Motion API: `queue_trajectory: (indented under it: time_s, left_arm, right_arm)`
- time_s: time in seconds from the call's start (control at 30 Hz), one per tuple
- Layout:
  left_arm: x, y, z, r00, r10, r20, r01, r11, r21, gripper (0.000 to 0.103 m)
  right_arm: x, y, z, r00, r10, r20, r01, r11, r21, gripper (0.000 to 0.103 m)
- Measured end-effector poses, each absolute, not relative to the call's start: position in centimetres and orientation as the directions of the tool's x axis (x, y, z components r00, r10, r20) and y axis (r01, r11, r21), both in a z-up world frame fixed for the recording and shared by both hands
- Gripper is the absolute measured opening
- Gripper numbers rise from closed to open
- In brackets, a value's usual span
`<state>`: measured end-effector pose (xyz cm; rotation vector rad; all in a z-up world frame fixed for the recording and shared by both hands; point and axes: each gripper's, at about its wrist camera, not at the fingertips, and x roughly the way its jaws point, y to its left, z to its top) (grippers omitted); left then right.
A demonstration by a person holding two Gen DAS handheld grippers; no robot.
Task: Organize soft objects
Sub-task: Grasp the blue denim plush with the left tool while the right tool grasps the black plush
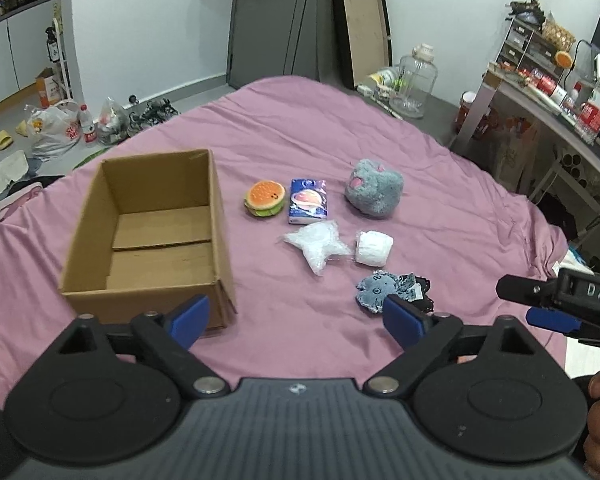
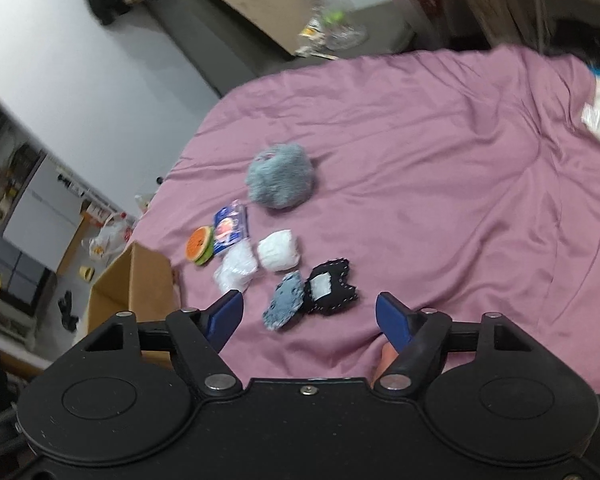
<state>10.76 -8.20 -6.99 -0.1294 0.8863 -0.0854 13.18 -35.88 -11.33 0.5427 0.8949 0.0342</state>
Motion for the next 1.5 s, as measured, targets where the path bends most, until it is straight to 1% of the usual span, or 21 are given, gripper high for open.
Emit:
queue_trajectory:
  time_s: [0.27, 0.33, 0.4, 0.53, 0.73, 0.83, 1.23, 1.4, 1.47, 1.5]
  left_arm:
    - [13.9, -10.0, -9.5, 0.579, -0.148, -0.802, 0.021, 0.986, -0.167, 0.079]
    - [14.6, -10.3, -10.1, 0.566, -0.153, -0.810, 0.010, 0.984, -0.178, 0.074]
    - [15.3, -10.6, -10.8, 0.556, -0.161, -0.815, 0.002, 0.981, -0.192, 0.071]
    - [16.9, -11.3, -12.1, 0.533, -0.183, -0.826, -0.011, 0.975, -0.223, 0.068]
    - [19.1, -12.7, -14.4, 0.485, -0.212, -0.849, -0.031, 0.965, -0.259, 0.063]
    - [19.9, -13.1, -15.6, 0.457, -0.233, -0.859, -0.045, 0.958, -0.284, 0.059]
    - [22.2, -15.4, -19.4, 0.365, -0.323, -0.873, -0.077, 0.924, -0.374, 0.058]
    - [22.4, -16.0, -20.4, 0.356, -0.330, -0.874, -0.091, 0.919, -0.384, 0.058]
    - [22.3, -16.0, -20.4, 0.367, -0.322, -0.873, -0.102, 0.919, -0.381, 0.047]
    - [22.2, -15.9, -20.3, 0.370, -0.325, -0.870, -0.104, 0.917, -0.386, 0.038]
  right_arm:
    - [16.4, -37.1, -14.4, 0.604, 0.292, -0.742, 0.253, 0.812, 0.526, 0.067]
    - [17.3, -37.1, -15.2, 0.588, 0.299, -0.752, 0.260, 0.810, 0.526, 0.065]
    - [18.0, -37.2, -15.9, 0.573, 0.309, -0.759, 0.273, 0.801, 0.533, 0.064]
    - [19.9, -37.7, -18.1, 0.528, 0.327, -0.784, 0.317, 0.781, 0.539, 0.058]
    - [21.8, -37.7, -20.3, 0.475, 0.337, -0.813, 0.345, 0.778, 0.525, 0.058]
    - [22.2, -38.1, -21.5, 0.453, 0.383, -0.805, 0.370, 0.741, 0.560, 0.058]
    - [22.8, -38.5, -22.5, 0.438, 0.383, -0.813, 0.405, 0.724, 0.559, 0.058]
    - [23.1, -38.3, -22.7, 0.432, 0.395, -0.810, 0.396, 0.724, 0.565, 0.058]
    - [23.2, -38.0, -22.7, 0.429, 0.400, -0.810, 0.384, 0.731, 0.564, 0.058]
    - [23.2, -37.9, -22.7, 0.428, 0.400, -0.811, 0.377, 0.736, 0.562, 0.058]
